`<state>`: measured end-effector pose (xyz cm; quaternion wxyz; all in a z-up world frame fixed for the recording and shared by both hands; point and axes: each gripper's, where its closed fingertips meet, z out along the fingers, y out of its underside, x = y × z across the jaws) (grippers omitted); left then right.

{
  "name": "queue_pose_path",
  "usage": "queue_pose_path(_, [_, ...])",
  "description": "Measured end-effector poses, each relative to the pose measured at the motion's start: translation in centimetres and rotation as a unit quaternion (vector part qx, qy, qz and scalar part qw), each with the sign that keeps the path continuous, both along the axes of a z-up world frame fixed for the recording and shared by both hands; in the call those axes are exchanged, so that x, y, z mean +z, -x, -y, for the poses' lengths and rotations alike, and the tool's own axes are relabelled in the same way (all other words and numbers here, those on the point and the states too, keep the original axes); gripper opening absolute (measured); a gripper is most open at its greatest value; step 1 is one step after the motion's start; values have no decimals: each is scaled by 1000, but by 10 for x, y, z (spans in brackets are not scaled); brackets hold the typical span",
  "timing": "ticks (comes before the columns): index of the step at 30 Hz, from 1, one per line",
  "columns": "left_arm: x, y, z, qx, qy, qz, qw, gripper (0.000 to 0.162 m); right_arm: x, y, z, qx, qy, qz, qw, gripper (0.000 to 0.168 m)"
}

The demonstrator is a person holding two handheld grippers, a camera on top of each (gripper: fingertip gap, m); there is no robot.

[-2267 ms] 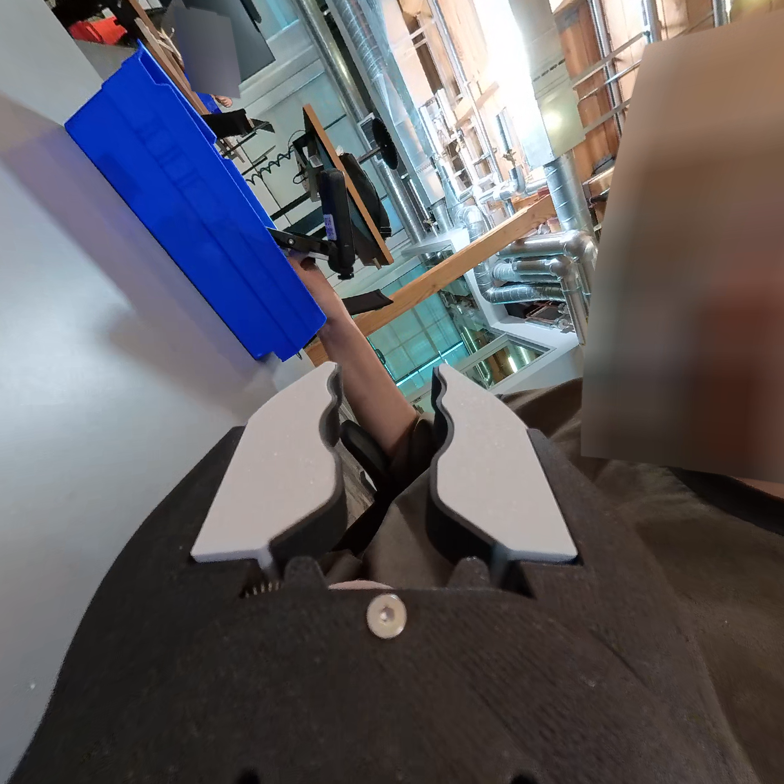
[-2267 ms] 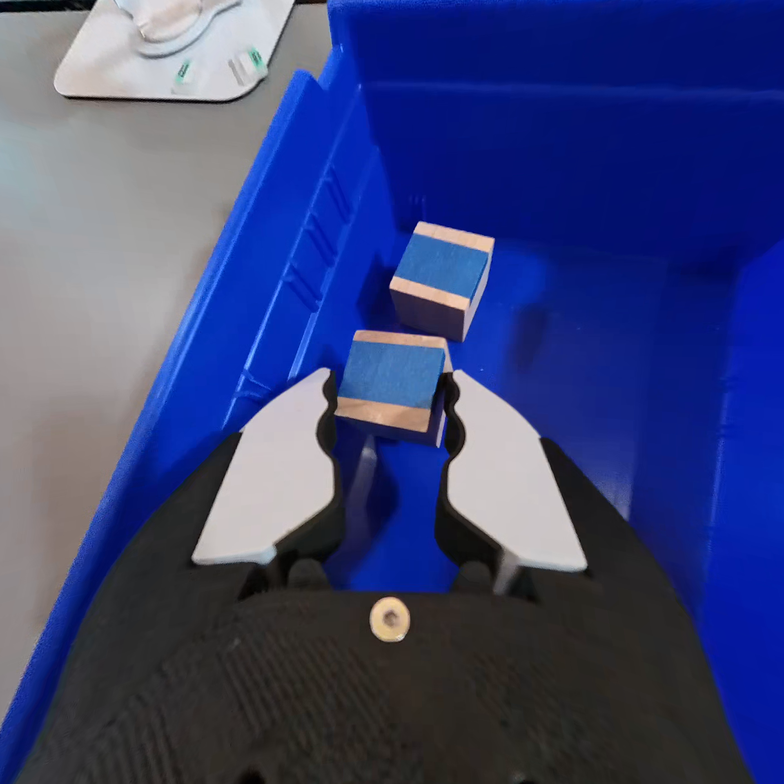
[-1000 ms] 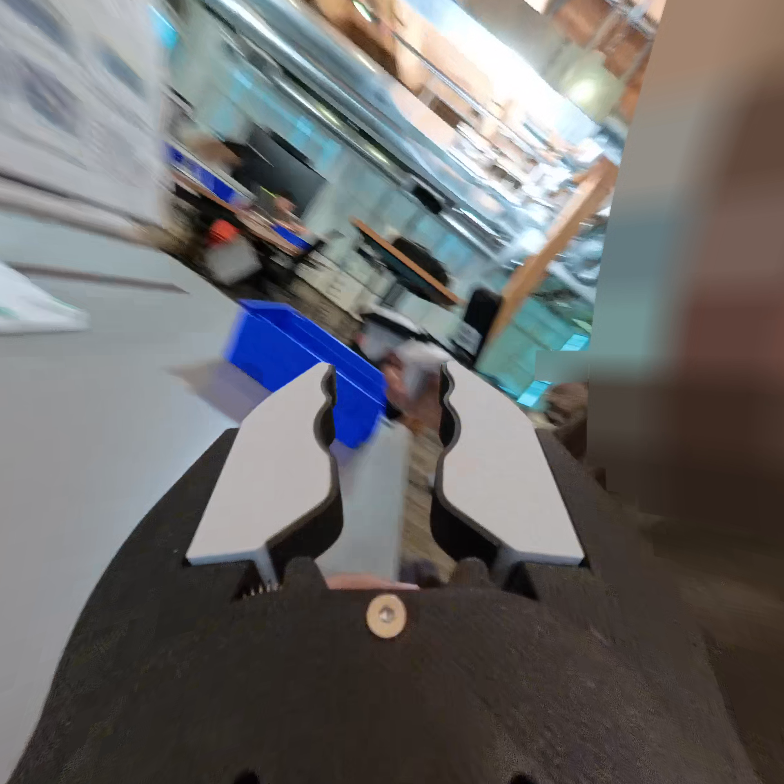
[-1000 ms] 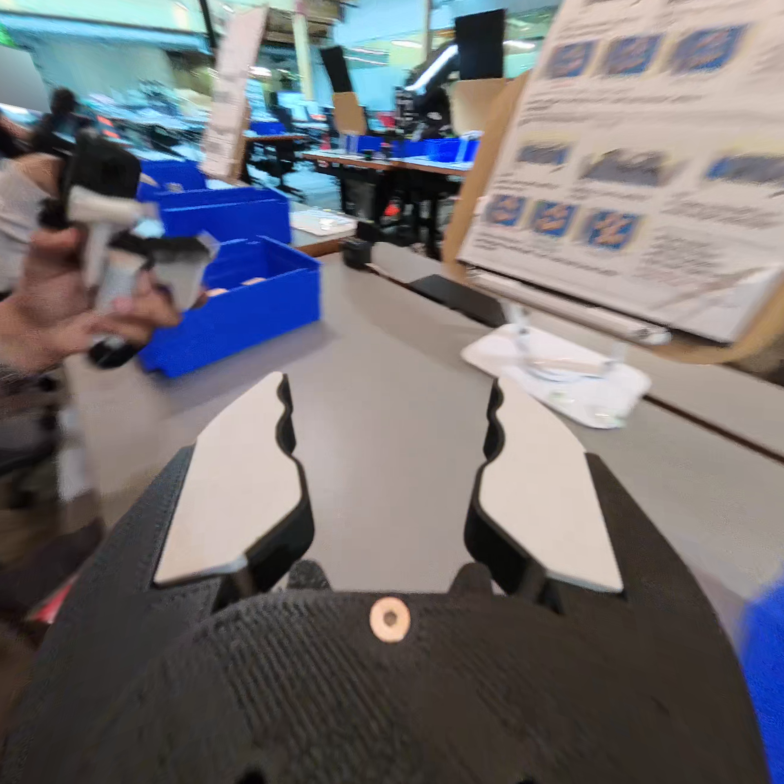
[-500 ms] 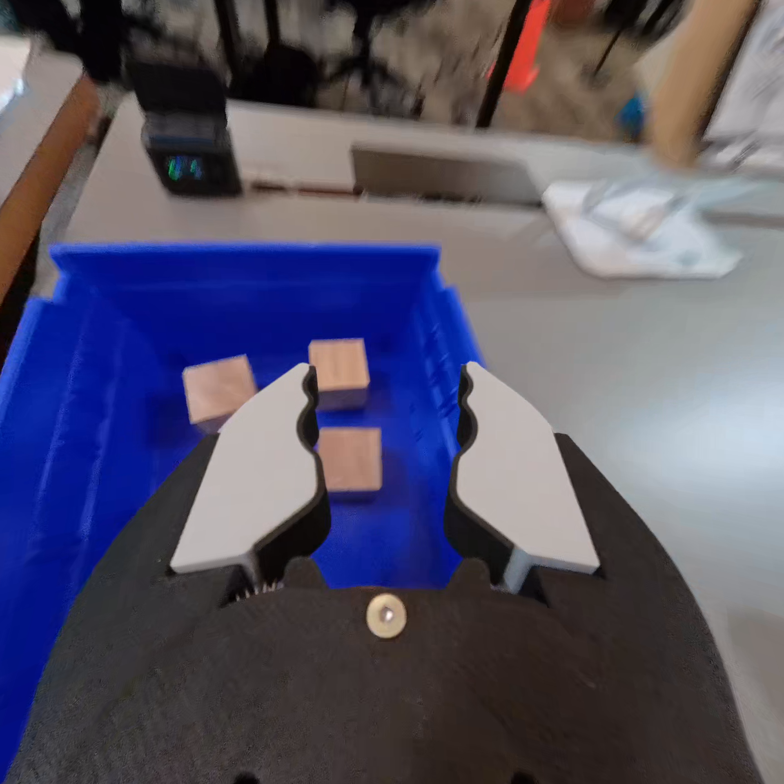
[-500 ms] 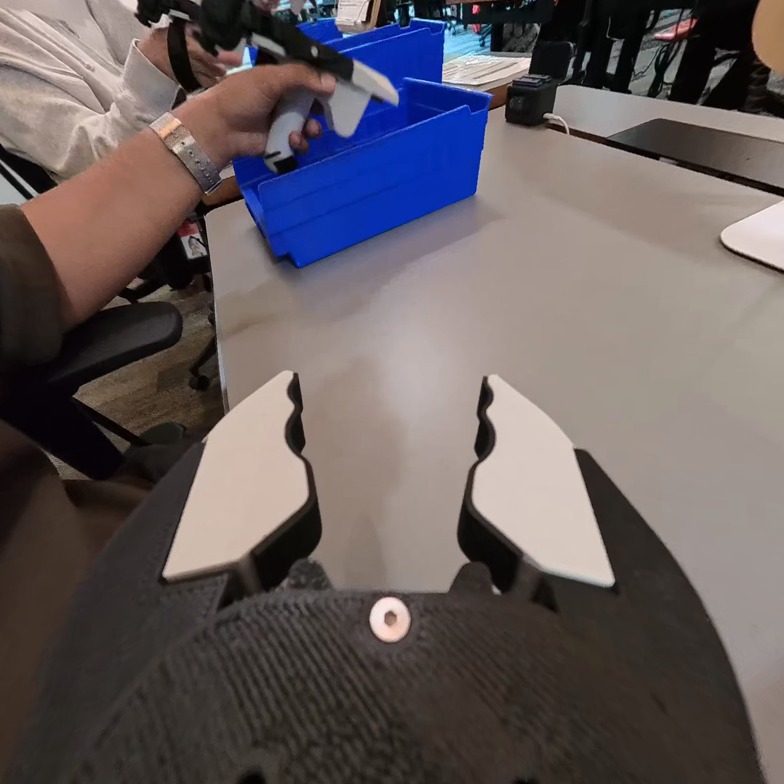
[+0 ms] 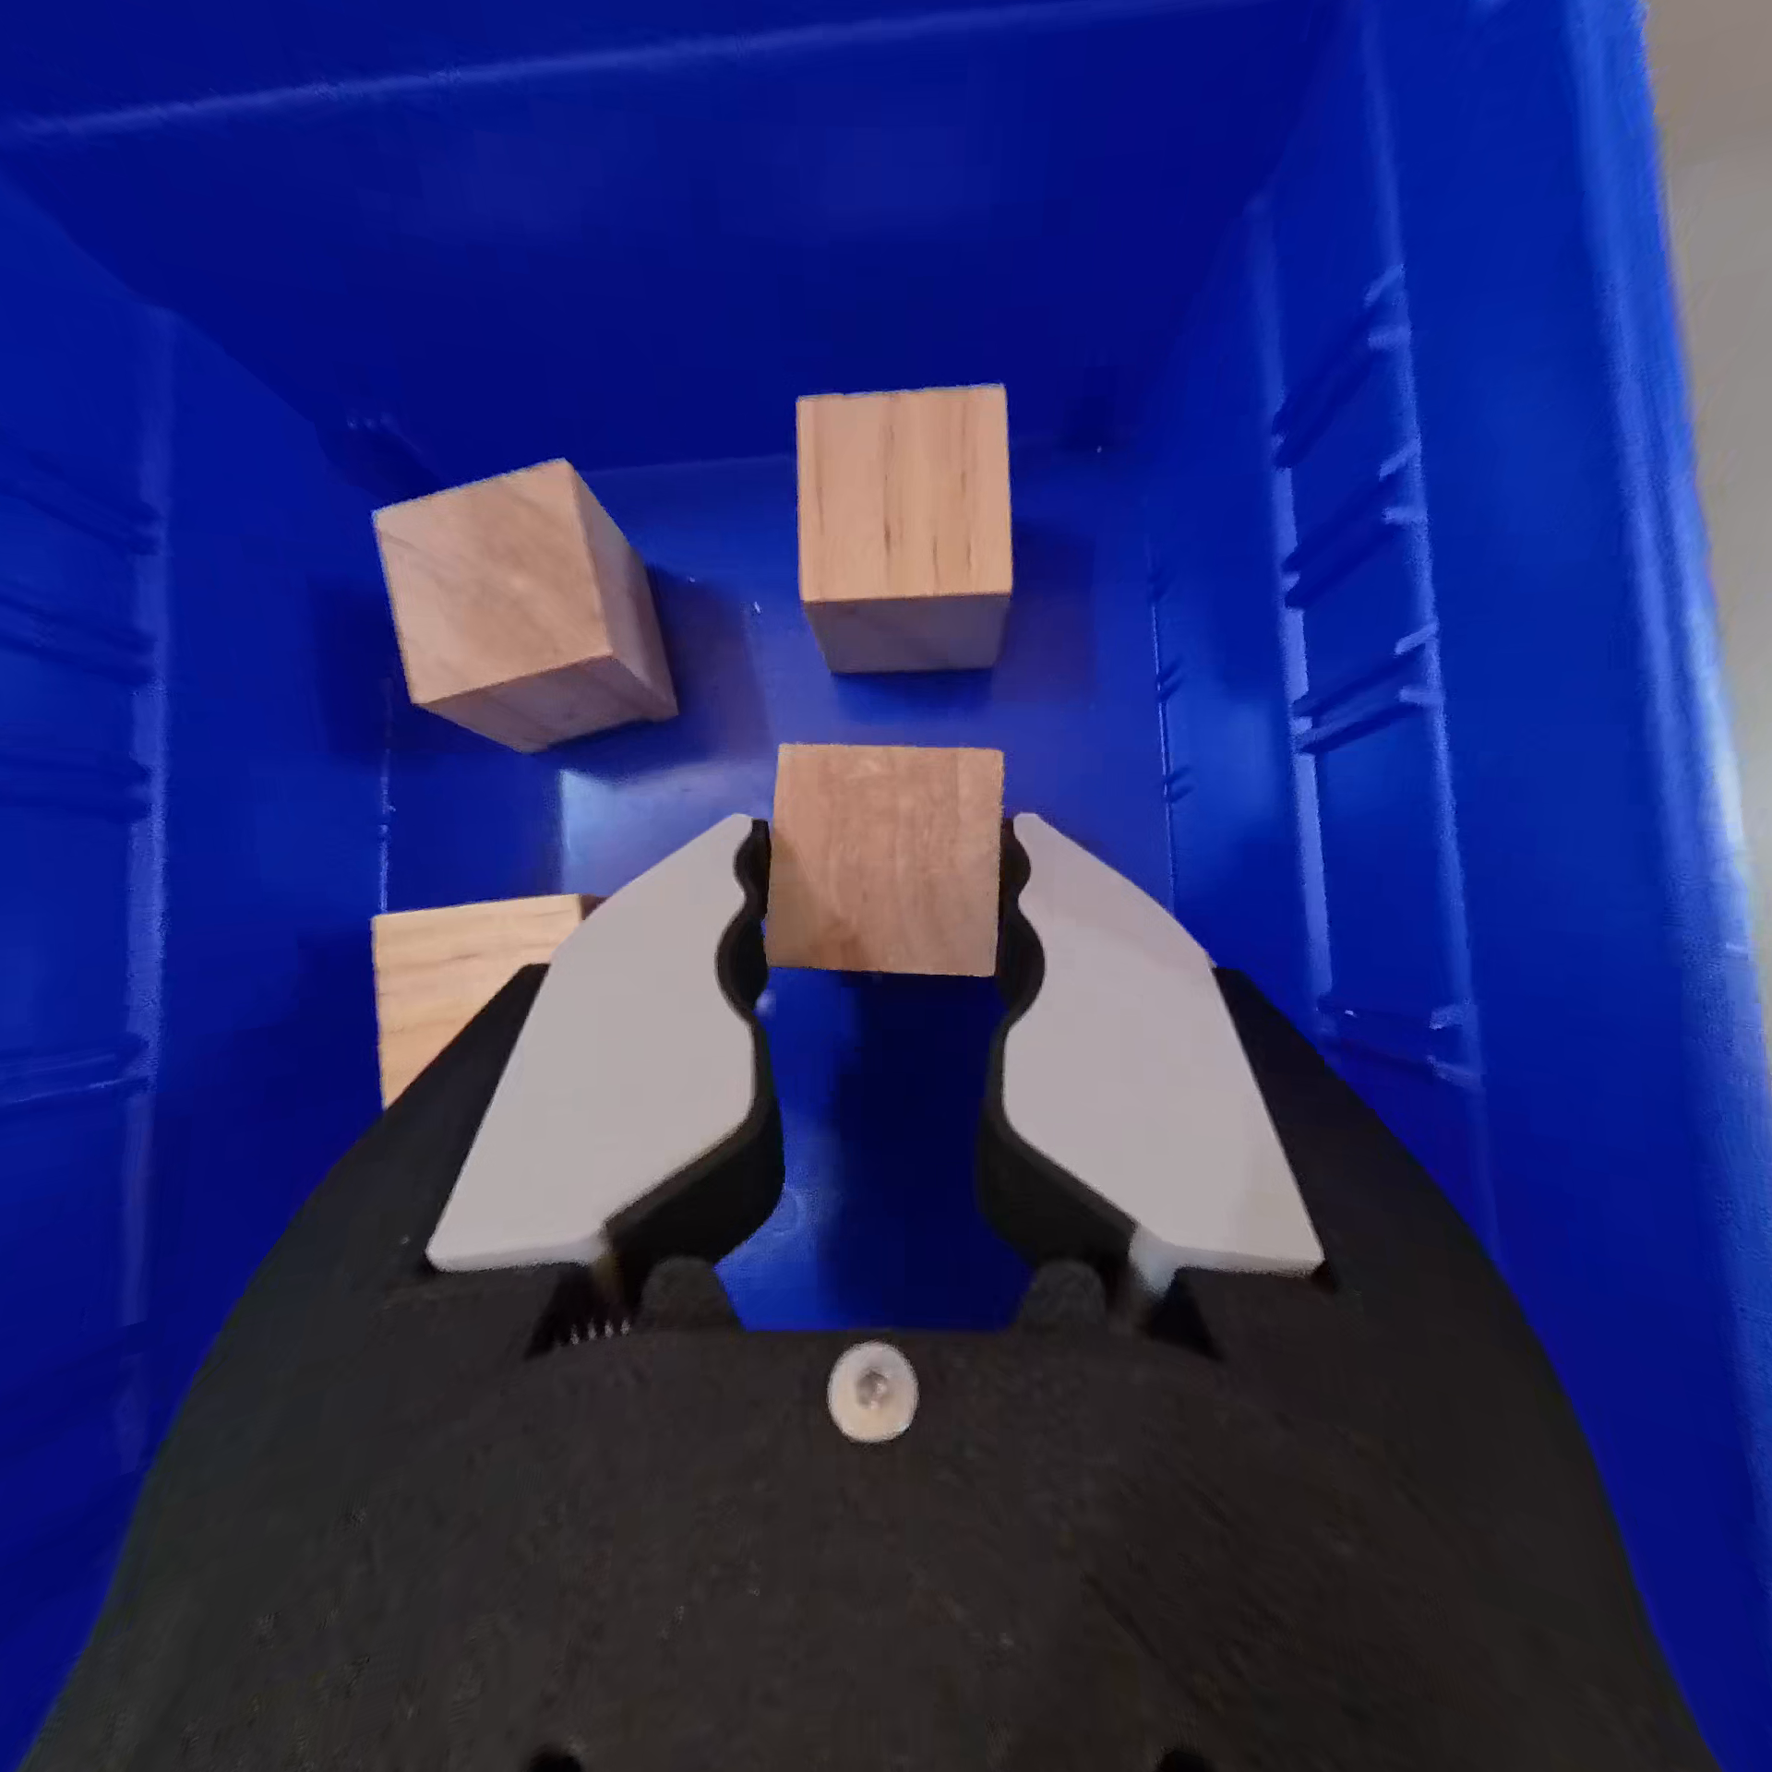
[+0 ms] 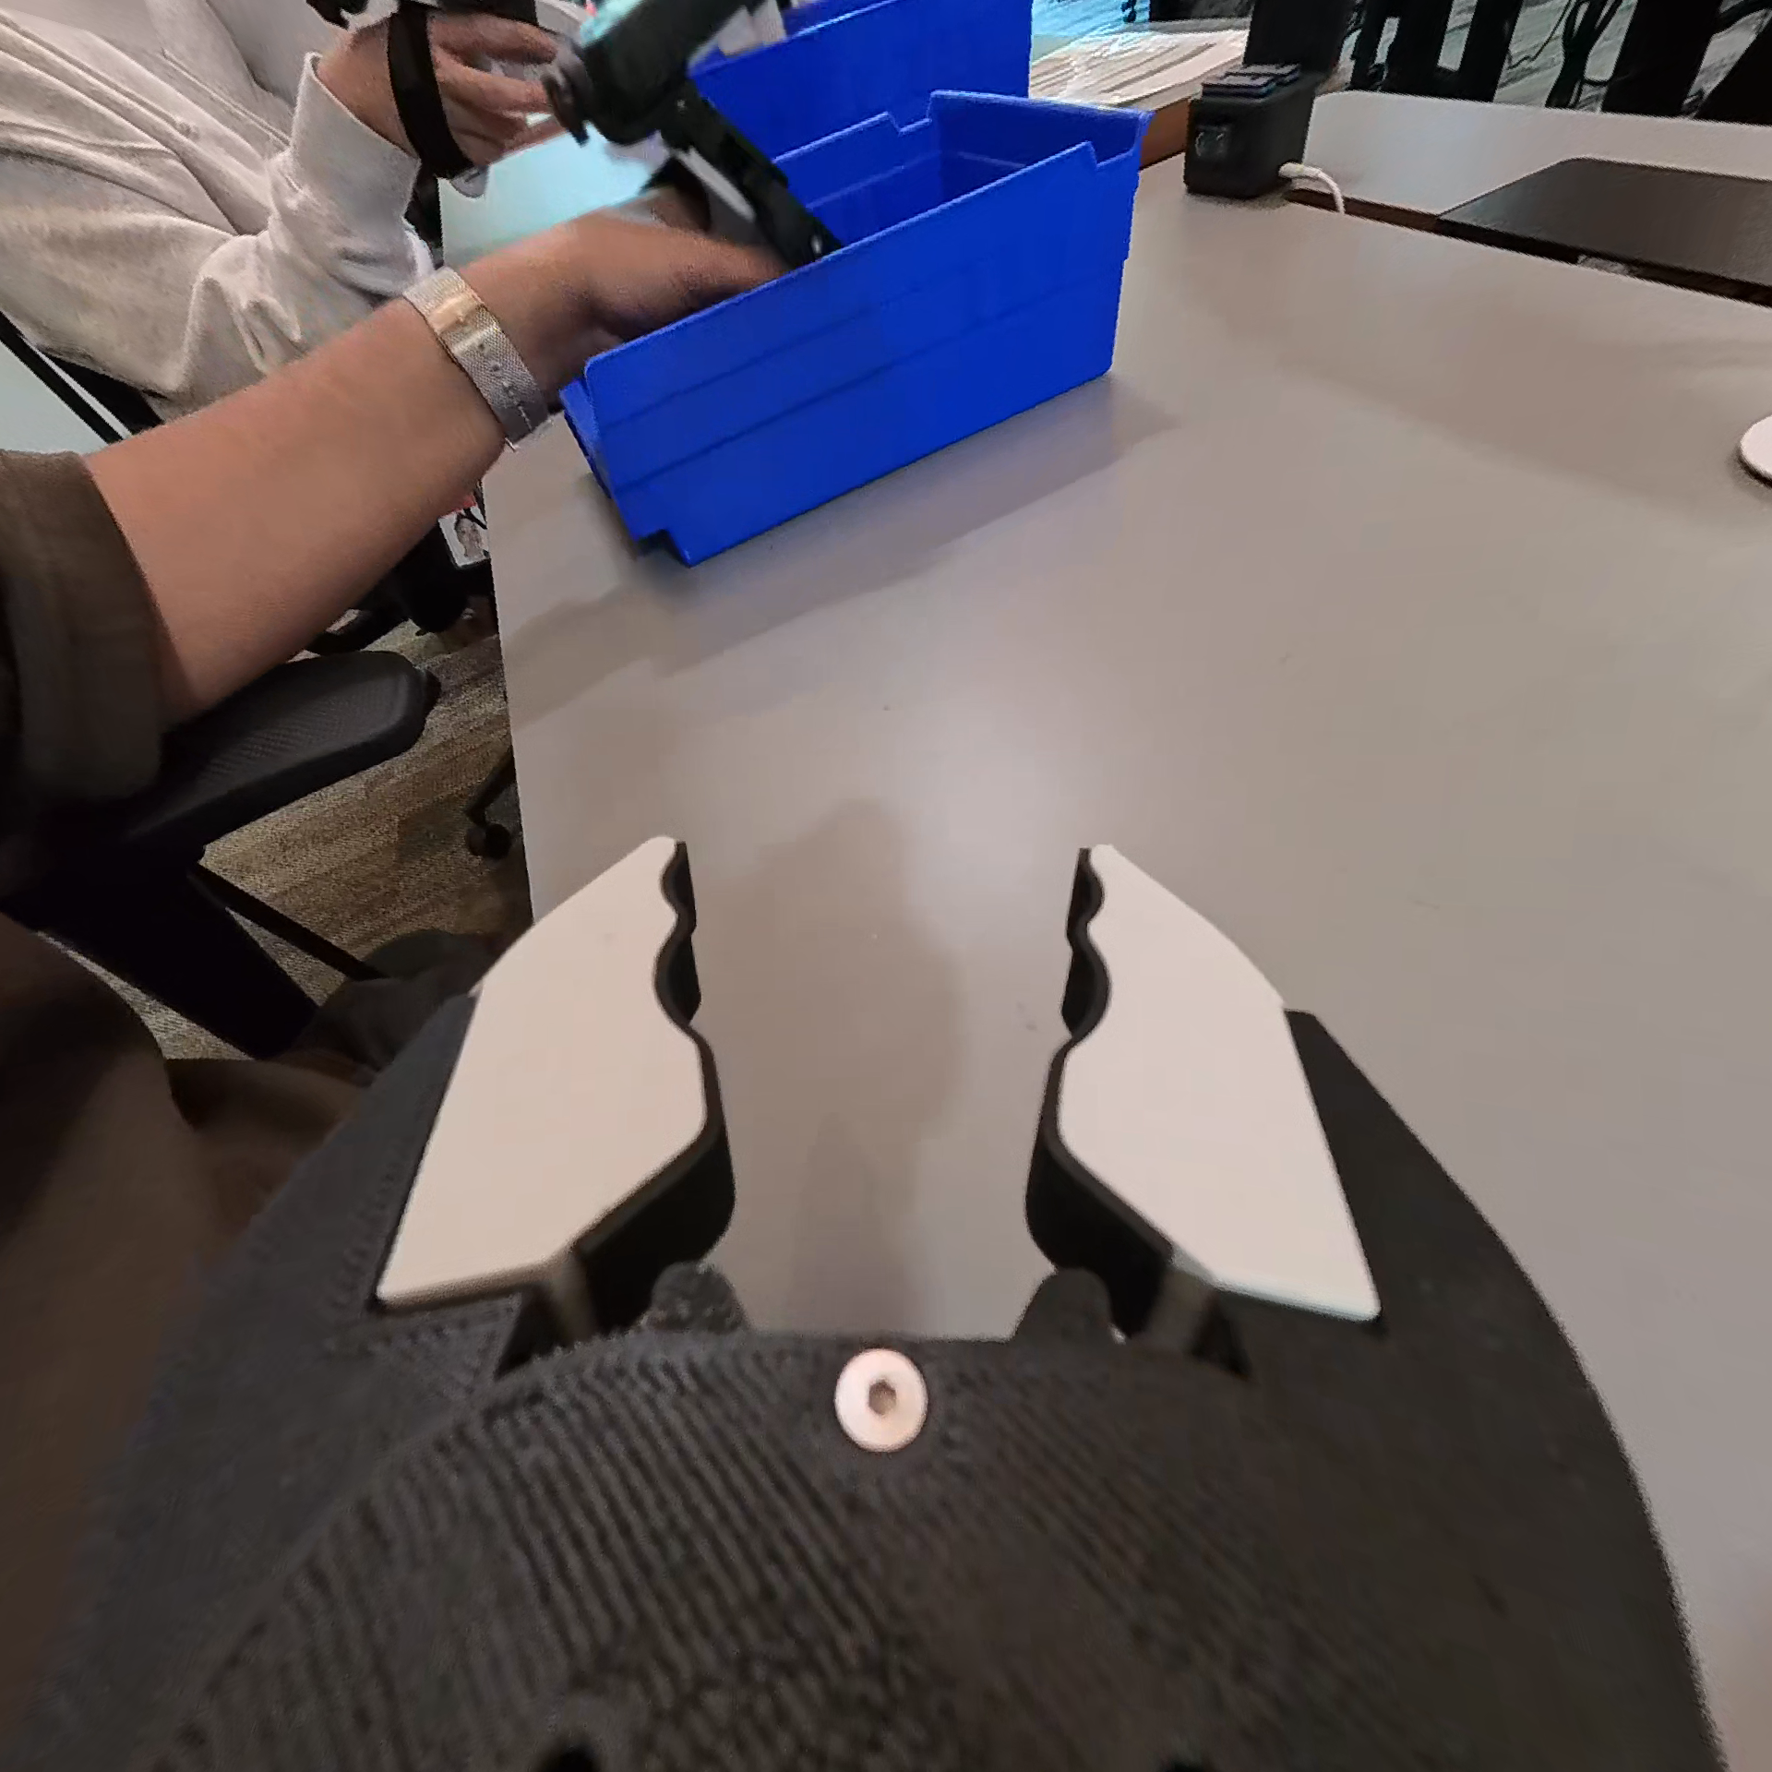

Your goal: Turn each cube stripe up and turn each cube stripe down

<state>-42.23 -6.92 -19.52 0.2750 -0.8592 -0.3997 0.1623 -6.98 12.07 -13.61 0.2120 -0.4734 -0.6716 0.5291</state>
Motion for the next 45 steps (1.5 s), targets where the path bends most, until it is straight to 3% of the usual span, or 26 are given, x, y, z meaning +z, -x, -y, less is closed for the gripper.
queue_pose_path(3, [39,7,-2,21,-76,-41,996,47,-2,0,0,0,-5,0,1000,75])
queue_pose_path(6, [105,3,-16,10,-231,-90,969,46,-3,2,-3,-4,-1,-3,1000,73])
queue_pose_path(8, [157,-19,-35,-50,-343,-119,930,46,-2,3,-5,-9,6,-7,1000,71])
queue_pose_path(11, [220,-71,-64,-167,-446,-155,866,46,1,5,-9,-18,20,-16,1000,71])
queue_pose_path(15, [254,-150,-107,-300,-528,-138,783,45,11,8,-22,-50,33,-42,997,71])
queue_pose_path(18, [251,-200,-141,-357,-579,-71,730,45,23,8,-34,-70,41,-78,994,72])
queue_pose_path(21, [238,-241,-169,-384,-634,51,669,45,38,7,-50,-89,36,-126,987,73])
queue_pose_path(27, [197,-273,-202,-309,-726,307,532,45,59,2,-73,-123,2,-205,971,75])
queue_pose_path(30, [174,-286,-216,-290,-717,353,526,45,62,1,-74,-122,-3,-219,968,75])
queue_pose_path(33, [166,-304,-225,-291,-711,395,503,45,63,0,-69,-114,-15,-227,967,75])
queue_pose_path(38, [155,-331,-236,-301,-694,428,494,45,68,-2,-55,-95,-18,-244,965,72])
queue_pose_path(41, [148,-334,-240,-313,-686,406,516,45,77,-4,-55,-121,140,-206,961,60])
queue_pose_path(43, [145,-328,-240,-311,-688,379,535,45,83,-6,-56,-124,282,-178,935,56])
queue_pose_path(45, [145,-322,-238,-309,-692,361,543,45,77,-4,-58,-133,338,-151,919,53])
